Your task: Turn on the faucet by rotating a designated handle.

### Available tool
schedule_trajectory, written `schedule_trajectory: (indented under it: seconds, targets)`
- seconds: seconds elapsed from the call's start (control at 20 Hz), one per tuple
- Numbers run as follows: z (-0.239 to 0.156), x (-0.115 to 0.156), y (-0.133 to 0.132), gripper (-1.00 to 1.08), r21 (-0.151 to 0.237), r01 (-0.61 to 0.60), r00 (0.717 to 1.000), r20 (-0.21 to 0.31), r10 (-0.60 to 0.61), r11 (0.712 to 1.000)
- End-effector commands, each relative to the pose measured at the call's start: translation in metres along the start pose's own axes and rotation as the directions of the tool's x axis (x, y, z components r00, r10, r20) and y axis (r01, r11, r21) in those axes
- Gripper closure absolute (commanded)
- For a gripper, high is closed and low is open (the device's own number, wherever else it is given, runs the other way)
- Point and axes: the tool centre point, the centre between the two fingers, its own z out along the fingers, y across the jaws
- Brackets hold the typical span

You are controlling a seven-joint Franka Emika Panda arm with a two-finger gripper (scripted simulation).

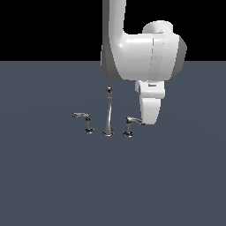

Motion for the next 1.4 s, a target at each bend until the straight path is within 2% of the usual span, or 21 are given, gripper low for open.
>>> schedule_trajectory:
  seconds: [0.0, 0.45, 0.55, 1.1, 1.15, 1.2, 1.35]
  targets:
    - [0.000, -0.005, 0.012, 1.08, -0.010, 0.004, 1.000, 0.001, -0.004, 1.000]
    - [0.000, -0.012, 0.045, 1.08, -0.016, 0.000, 1.000, 0.001, 0.000, 1.000]
    - [0.000, -0.003, 0.040, 1.08, -0.012, -0.013, 1.000, -0.002, 0.013, 1.000]
    - [-0.001, -0.056, 0.065, 1.08, -0.016, -0.001, 1.000, 0.000, 0.001, 1.000]
    - [-0.001, -0.056, 0.065, 1.08, -0.016, -0.001, 1.000, 0.000, 0.001, 1.000]
    - [-0.001, -0.030, 0.061, 1.08, -0.013, -0.041, 0.999, -0.006, 0.041, 0.999]
    - [-0.001, -0.049, 0.057, 1.08, -0.014, -0.031, 1.000, -0.005, 0.031, 0.999]
